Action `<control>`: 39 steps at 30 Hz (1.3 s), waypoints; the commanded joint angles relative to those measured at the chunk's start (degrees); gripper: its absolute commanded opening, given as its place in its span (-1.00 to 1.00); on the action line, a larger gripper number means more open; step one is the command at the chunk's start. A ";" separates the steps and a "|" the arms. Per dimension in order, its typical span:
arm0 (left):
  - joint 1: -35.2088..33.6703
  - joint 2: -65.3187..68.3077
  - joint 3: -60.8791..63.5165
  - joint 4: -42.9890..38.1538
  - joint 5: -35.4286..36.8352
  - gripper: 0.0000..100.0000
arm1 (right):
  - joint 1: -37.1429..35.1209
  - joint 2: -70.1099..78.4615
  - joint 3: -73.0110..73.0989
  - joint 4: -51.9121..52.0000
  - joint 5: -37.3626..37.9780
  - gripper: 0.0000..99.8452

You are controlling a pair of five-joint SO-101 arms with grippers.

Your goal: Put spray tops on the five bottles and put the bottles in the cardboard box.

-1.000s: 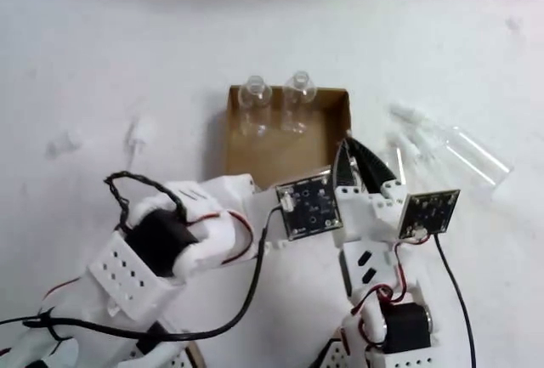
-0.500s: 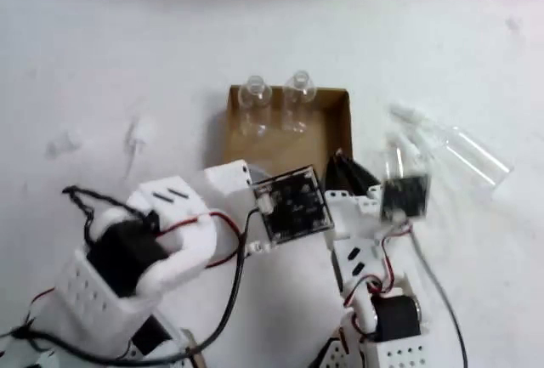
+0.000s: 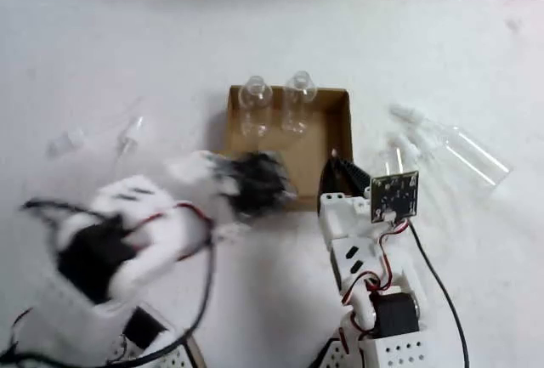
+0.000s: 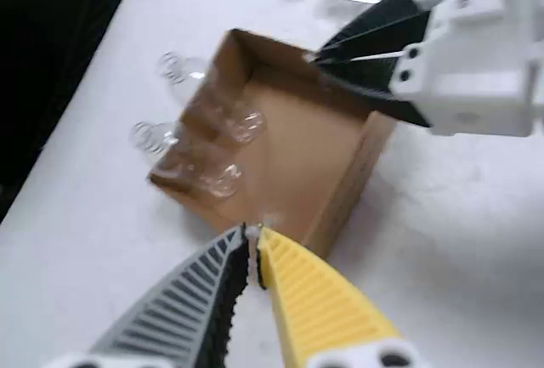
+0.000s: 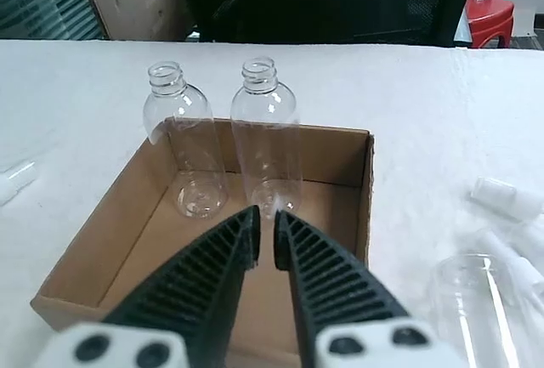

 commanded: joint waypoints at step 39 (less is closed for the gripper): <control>-90.86 42.77 7.12 -33.49 -1.14 -0.42 | -0.31 -0.48 2.90 -5.76 5.36 -0.96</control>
